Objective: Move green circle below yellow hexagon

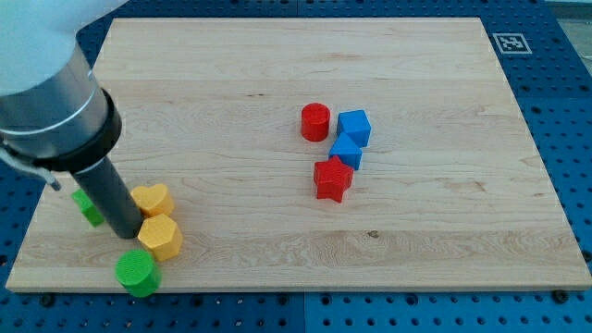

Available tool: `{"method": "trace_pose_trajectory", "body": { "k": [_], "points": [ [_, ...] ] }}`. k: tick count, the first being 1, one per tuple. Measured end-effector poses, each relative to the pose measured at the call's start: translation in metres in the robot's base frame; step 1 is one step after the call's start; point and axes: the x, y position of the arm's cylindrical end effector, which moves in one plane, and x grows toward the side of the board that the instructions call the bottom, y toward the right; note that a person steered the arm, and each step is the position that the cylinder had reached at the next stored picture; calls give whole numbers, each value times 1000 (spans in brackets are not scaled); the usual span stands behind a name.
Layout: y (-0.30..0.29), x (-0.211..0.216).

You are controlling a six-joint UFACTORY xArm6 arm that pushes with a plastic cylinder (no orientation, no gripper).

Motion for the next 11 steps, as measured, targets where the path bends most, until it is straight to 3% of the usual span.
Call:
{"method": "trace_pose_trajectory", "body": {
  "k": [2, 3, 4, 5, 11],
  "points": [
    [13, -12],
    [-5, -18],
    [-47, 5],
    [-39, 56],
    [6, 60]
  ]
}}
